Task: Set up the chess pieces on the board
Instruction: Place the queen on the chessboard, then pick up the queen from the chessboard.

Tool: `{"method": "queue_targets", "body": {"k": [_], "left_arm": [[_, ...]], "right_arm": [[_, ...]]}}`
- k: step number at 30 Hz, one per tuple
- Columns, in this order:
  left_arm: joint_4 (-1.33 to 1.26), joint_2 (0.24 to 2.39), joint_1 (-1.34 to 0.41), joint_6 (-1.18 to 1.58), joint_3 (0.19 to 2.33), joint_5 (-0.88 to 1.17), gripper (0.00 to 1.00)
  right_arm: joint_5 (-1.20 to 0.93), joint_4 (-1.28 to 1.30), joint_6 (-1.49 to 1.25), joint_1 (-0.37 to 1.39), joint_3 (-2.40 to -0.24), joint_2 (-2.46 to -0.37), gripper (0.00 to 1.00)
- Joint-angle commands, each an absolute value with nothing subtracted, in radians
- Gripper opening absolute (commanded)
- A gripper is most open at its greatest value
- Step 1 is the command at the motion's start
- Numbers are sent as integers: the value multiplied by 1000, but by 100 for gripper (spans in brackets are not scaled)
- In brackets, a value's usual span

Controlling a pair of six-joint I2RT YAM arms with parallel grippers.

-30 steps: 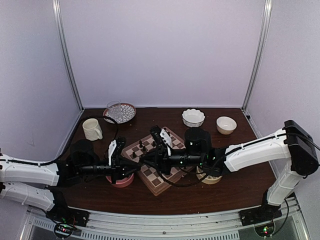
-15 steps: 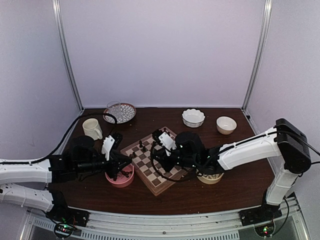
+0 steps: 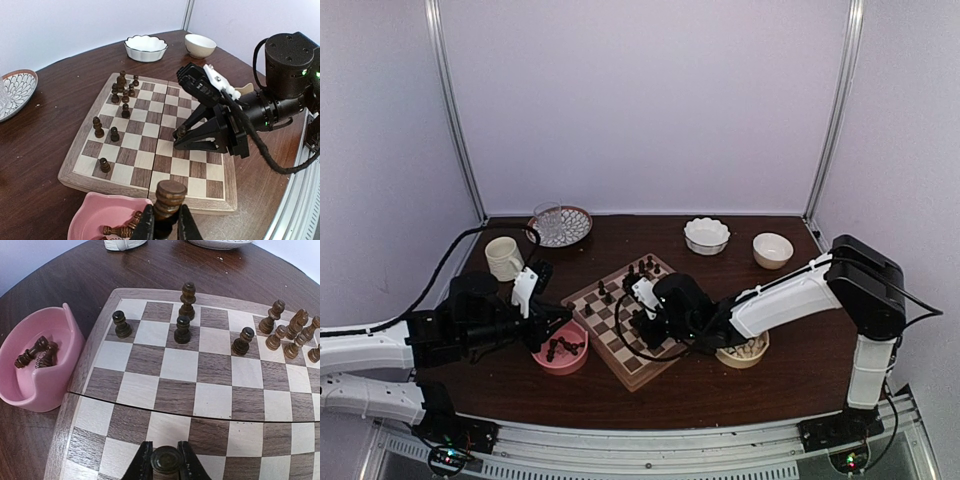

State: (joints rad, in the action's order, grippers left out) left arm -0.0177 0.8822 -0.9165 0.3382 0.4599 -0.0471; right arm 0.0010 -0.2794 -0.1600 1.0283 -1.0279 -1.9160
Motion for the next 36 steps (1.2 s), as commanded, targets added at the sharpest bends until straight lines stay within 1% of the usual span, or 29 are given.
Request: {"method": "queue_targets", "body": {"k": [1, 3, 6, 9, 17, 20, 23, 31, 33, 36], "left_arm": [[-22, 890, -919, 328, 463, -60, 0], [-22, 893, -918, 328, 465, -58, 0], [-27, 894, -919, 328, 463, -51, 0], [-29, 896, -919, 326, 465, -50, 0], [-29, 893, -918, 325, 465, -49, 0], [-29, 894, -918, 325, 465, -51, 0], [-26, 898, -919, 324, 468, -52, 0], [-23, 903, -918, 319, 471, -60, 0], [-22, 912, -919, 318, 474, -58, 0], [-20, 919, -918, 315, 478, -55, 1]], "right_arm": [[15, -267, -163, 1022, -1061, -1928, 18], [29, -255, -166, 1020, -1069, -1935, 19], [27, -248, -168, 1019, -1075, -1937, 31], [14, -252, -170, 1019, -1070, -1919, 40], [4, -219, -152, 1019, -1057, -1829, 42], [9, -134, -149, 1019, -1100, -1826, 45], [20, -56, -157, 1019, -1143, -1831, 52], [32, 125, -182, 1019, -1230, -1839, 50], [30, 160, -180, 1019, -1251, -1846, 47], [29, 183, -175, 1020, -1266, -1859, 44]]}}
